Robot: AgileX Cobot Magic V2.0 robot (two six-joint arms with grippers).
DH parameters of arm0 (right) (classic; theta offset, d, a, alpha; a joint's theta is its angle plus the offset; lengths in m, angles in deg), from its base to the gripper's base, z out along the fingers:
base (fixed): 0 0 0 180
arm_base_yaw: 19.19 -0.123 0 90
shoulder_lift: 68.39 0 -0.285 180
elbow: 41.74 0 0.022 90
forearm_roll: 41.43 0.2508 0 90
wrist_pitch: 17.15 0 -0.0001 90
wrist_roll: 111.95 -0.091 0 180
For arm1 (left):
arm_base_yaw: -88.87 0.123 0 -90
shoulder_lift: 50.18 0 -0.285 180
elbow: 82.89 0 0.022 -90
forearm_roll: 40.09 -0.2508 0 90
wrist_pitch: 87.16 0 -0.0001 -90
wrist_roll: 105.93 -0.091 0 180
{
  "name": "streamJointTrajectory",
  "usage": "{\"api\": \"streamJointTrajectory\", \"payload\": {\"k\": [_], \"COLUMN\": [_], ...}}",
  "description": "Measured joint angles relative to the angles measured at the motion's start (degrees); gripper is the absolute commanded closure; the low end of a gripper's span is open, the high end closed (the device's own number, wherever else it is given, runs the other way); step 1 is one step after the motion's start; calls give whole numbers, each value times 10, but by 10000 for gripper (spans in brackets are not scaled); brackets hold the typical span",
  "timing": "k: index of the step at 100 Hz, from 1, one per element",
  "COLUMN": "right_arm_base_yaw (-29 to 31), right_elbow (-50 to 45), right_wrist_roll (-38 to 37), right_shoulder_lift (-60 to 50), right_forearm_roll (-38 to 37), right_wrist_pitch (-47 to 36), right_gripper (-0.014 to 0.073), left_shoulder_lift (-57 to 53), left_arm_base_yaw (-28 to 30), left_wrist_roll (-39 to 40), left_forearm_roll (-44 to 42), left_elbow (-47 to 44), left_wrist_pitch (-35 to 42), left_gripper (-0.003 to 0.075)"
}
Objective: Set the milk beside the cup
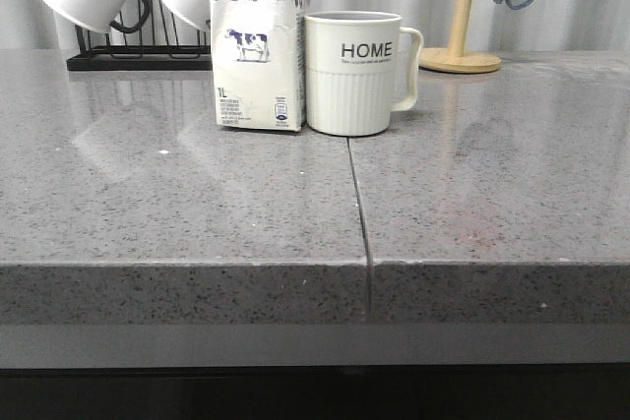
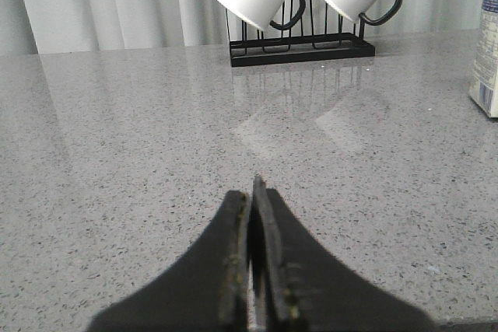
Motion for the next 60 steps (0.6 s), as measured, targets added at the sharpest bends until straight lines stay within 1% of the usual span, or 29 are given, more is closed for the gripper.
{"api": "streamJointTrajectory", "payload": {"k": [11,18,29,44,60], "right_arm_base_yaw": [9,29,81,162,209], "right_elbow": [0,-3,-22,-81,-150], "right_wrist_roll": [0,0,0,0,0], "right_shoulder_lift": [0,0,0,-1,-26], "right_forearm_roll": [0,0,0,-4,-4], "right_wrist_pitch": [-10,-11,-43,-109,-146], "right_gripper": [659,659,659,659,659], "left_shoulder_lift": [0,0,0,0,0], "left_arm_base_yaw": [0,0,0,0,0], "left_wrist_roll": [0,0,0,0,0], "left_forearm_roll": [0,0,0,0,0], "left_elbow": [0,0,0,0,0], "left_wrist_pitch": [0,0,0,0,0], "left_gripper": [741,741,741,741,741]}}
